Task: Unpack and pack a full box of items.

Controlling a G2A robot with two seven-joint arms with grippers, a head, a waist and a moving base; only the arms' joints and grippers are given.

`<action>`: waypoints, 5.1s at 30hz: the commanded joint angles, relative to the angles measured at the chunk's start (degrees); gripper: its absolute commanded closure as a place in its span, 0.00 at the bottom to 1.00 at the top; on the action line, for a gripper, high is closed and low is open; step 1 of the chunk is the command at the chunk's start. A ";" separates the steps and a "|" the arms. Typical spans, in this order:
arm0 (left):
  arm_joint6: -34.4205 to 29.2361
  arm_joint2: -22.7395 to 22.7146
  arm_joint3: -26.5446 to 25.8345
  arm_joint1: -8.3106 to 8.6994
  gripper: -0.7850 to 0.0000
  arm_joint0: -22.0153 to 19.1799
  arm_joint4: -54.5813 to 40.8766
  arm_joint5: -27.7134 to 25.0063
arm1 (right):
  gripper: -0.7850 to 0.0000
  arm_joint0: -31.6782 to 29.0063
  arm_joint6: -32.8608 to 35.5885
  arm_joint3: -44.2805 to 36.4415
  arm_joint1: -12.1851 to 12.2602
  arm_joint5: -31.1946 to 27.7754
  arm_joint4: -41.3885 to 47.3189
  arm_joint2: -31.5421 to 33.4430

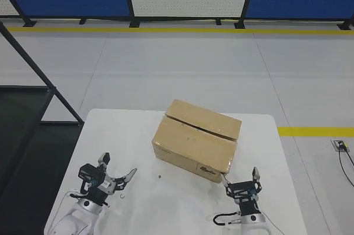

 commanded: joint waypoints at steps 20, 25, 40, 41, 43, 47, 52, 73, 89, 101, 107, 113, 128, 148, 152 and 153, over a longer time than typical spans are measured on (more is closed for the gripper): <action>-3.01 -3.93 5.39 0.41 0.00 -6.65 -5.86 -2.81 | 0.00 -13.05 -15.02 -14.71 3.97 -40.35 -4.36 11.45; -3.01 -3.93 5.39 0.41 0.00 -6.65 -5.86 -2.81 | 0.00 -13.05 -15.02 -14.71 3.97 -40.35 -4.36 11.45; -7.96 4.14 20.26 -0.85 0.00 -23.51 -7.04 0.61 | 0.00 -8.37 -8.74 -12.67 3.75 -45.23 13.89 10.32; -8.14 5.23 21.49 -1.00 0.00 -24.94 -6.38 0.69 | 0.00 -8.05 -7.72 -12.47 3.78 -45.51 15.19 10.58; -8.62 7.23 23.92 -1.30 0.00 -27.65 -4.79 1.10 | 0.00 -7.59 -5.75 -11.93 3.79 -45.64 18.34 11.01; -9.10 11.58 28.51 -2.01 0.00 -32.39 -1.61 0.96 | 0.00 -6.47 -0.22 -10.46 3.81 -44.55 27.10 12.74; -8.39 15.54 33.65 -2.80 0.00 -36.14 0.35 -0.33 | 0.00 -6.37 1.24 -10.96 3.81 -42.09 26.82 13.50; -4.18 19.30 36.78 -3.40 0.00 -37.27 2.07 -5.01 | 0.00 11.19 32.96 2.74 4.66 -42.09 64.16 19.64; -4.18 18.66 32.78 -3.00 0.00 -34.31 2.07 -5.88 | 0.00 16.51 39.79 7.55 5.08 -41.28 73.21 18.89; -4.05 18.02 29.50 -2.59 0.00 -31.66 1.98 -7.31 | 0.00 26.62 55.50 18.11 6.09 -41.79 87.23 17.68; -4.31 17.71 28.18 -2.39 0.00 -30.66 2.29 -7.62 | 0.00 27.72 58.24 19.44 6.59 -43.58 89.90 17.46; -4.39 17.82 27.73 -2.33 0.00 -30.25 2.55 -7.76 | 0.00 27.13 59.60 18.91 7.19 -44.59 91.39 18.01; -4.02 17.92 26.71 -2.14 0.00 -29.36 3.03 -8.40 | 0.00 26.39 65.95 17.44 8.49 -45.74 98.05 17.37; -3.63 17.36 25.34 -1.81 0.00 -28.08 3.07 -8.79 | 0.70 25.41 56.17 15.67 9.23 -51.86 85.75 13.33; -3.44 17.22 25.24 -1.75 0.00 -27.90 2.96 -8.78 | 0.82 25.08 54.69 15.73 9.40 -52.44 85.46 13.14; -3.45 17.19 25.20 -1.74 0.00 -27.88 2.96 -8.79 | 0.88 25.00 54.49 15.73 9.44 -52.55 85.42 13.09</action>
